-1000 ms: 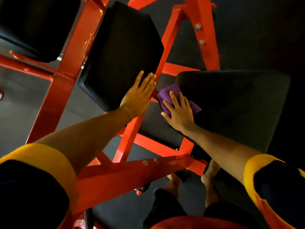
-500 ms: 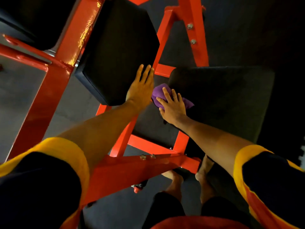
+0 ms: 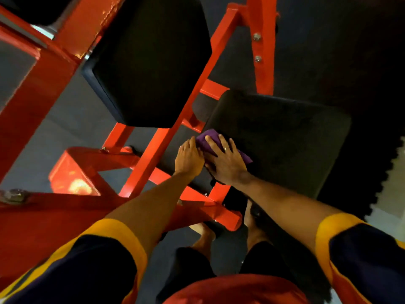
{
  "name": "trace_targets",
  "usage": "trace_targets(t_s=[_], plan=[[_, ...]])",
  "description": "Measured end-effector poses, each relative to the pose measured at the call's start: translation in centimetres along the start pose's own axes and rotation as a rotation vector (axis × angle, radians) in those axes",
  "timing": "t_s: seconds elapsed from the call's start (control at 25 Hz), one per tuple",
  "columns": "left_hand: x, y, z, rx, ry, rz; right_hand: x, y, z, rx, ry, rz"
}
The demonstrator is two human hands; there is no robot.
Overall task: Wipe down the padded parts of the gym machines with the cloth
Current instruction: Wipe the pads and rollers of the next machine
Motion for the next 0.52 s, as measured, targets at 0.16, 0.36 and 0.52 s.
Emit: trace_targets(t_s=[0.16, 0.36, 0.52], plan=[[-1.1, -0.9, -0.9, -0.056, 0.356, 0.236, -1.9, -3.9, 1.5, 0.07, -0.004, 0.052], [-4.5, -2.0, -1.5, -0.152, 0.596, 0.284, -7.7, -4.4, 5.4, -0.114, -0.155, -0.149], [-5.2, -2.6, -4.0, -0.26, 0.632, 0.393, -8.3, 0.6, 5.4, -0.127, -0.139, -0.093]])
Point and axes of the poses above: each hand's wrist, its own y-axis away from the middle knuckle, its own z-axis out of the back of the hand, x = y × z, the point moved 5 cm from there along -y, towards the middle knuckle, and after that the axes turned 13 degrees about -y, right-handed, at the moved point
